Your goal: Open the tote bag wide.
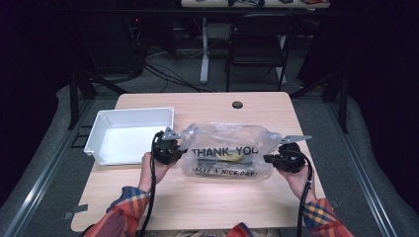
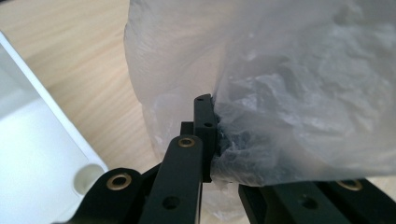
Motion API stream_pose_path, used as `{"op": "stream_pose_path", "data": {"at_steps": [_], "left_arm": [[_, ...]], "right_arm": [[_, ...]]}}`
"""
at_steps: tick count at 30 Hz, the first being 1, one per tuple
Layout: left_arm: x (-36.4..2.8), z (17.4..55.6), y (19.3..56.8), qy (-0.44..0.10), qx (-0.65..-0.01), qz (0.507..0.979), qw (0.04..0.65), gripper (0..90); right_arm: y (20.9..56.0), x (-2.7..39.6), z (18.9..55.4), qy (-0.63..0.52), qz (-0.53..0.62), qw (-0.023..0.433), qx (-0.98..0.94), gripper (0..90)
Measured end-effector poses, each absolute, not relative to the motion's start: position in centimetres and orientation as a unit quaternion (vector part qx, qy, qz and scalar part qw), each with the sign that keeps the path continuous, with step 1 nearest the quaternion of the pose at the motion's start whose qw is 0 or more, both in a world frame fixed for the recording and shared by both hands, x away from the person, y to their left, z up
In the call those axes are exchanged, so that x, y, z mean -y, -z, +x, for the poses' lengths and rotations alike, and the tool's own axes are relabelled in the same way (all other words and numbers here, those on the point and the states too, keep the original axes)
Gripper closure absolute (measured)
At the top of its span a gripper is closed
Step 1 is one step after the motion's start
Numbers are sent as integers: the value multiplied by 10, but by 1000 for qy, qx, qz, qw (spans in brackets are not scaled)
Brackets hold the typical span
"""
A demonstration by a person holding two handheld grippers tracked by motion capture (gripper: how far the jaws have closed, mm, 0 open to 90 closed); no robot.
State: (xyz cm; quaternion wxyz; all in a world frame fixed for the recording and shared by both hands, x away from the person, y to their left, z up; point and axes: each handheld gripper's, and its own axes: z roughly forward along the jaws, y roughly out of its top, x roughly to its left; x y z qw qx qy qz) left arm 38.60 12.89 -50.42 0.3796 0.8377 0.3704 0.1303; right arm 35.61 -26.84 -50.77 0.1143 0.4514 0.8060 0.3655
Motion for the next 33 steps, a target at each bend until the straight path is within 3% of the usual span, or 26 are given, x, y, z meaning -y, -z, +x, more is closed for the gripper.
{"op": "stream_pose_path", "data": {"at_steps": [16,27,29,31,33], "left_arm": [[-119,383,528,-103,-355,878,303,893],[-110,381,547,-76,-342,896,273,893],[-110,381,546,-80,-342,896,271,892],[-111,382,547,-80,-343,895,272,892],[-112,383,547,-79,-345,895,272,891]], "right_arm": [[534,268,365,-304,469,92,-824,900],[542,265,369,-278,466,111,-832,900],[537,268,368,-275,463,115,-835,803],[535,270,368,-278,465,114,-833,769],[522,280,365,-292,463,119,-828,637]]}}
